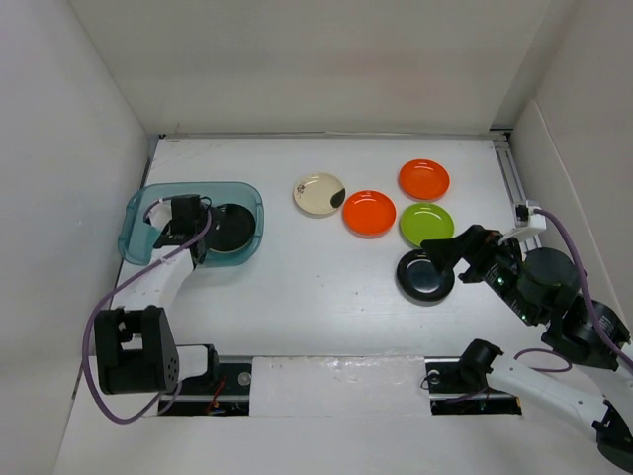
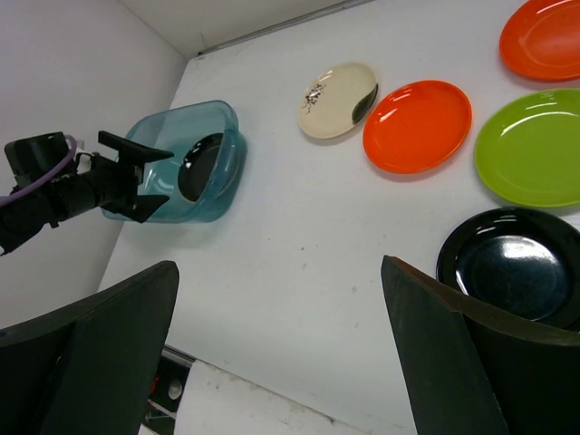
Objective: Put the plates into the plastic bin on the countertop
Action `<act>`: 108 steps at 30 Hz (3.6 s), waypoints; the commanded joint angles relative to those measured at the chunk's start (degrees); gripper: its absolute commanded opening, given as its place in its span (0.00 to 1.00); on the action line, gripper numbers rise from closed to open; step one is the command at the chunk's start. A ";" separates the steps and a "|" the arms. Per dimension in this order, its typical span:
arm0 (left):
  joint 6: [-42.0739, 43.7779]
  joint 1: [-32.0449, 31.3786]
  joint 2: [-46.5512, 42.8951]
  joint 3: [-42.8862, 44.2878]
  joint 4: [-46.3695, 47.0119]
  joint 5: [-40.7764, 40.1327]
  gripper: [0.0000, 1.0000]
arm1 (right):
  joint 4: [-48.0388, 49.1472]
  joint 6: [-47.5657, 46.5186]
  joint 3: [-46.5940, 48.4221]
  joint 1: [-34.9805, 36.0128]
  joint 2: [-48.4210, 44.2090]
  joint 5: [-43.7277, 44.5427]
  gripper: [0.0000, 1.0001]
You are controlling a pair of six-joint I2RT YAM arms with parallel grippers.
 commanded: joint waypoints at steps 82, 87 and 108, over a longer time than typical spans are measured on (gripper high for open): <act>6.46 4.02 -3.17 8.32 -2.47 0.32 0.00 | 4.95 0.42 0.17 -0.11 1.73 -0.55 0.99; 5.13 4.02 -1.23 6.92 -2.12 -2.16 0.00 | 5.47 -0.10 0.17 -0.11 2.27 -1.61 0.99; 14.99 -34.47 14.92 26.69 10.17 11.53 1.00 | 5.91 -0.10 0.69 -0.11 3.41 3.58 0.99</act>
